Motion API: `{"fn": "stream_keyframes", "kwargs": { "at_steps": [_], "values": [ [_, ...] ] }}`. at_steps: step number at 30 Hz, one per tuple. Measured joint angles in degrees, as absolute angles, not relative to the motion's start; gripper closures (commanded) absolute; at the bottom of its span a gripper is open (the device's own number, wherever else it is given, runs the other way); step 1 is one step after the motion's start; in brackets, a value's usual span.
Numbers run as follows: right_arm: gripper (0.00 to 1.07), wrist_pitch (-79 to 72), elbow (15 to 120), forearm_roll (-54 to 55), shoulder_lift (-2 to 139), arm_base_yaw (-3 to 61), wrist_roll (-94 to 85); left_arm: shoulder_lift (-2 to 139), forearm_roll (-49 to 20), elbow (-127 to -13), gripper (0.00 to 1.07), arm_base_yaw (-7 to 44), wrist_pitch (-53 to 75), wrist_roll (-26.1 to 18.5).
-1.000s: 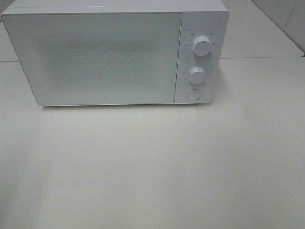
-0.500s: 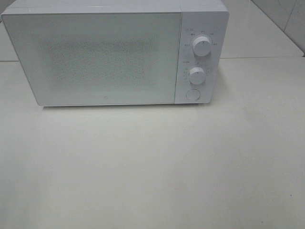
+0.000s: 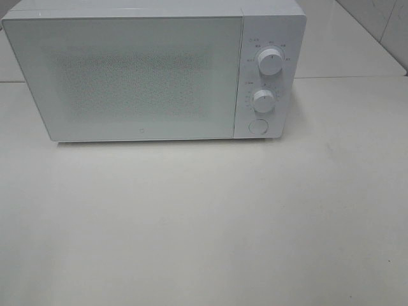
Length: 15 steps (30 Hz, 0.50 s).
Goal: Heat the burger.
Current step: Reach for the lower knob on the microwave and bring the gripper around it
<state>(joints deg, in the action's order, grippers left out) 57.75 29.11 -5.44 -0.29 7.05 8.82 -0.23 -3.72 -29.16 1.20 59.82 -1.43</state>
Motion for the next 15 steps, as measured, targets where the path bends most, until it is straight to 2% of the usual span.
{"fn": "stream_keyframes", "kwargs": {
  "at_steps": [9, 15],
  "values": [
    [0.34, 56.32, 29.62, -5.44, -0.29, 7.05, 8.77, -0.23, -3.72, -29.16, 0.06, 1.2, 59.82, -1.43],
    [0.34, 47.9, 29.97, -5.44, -0.29, 7.05, 8.77, -0.23, -3.72, -29.16, 0.06, 1.2, 59.82, -1.43]
  ]
}}
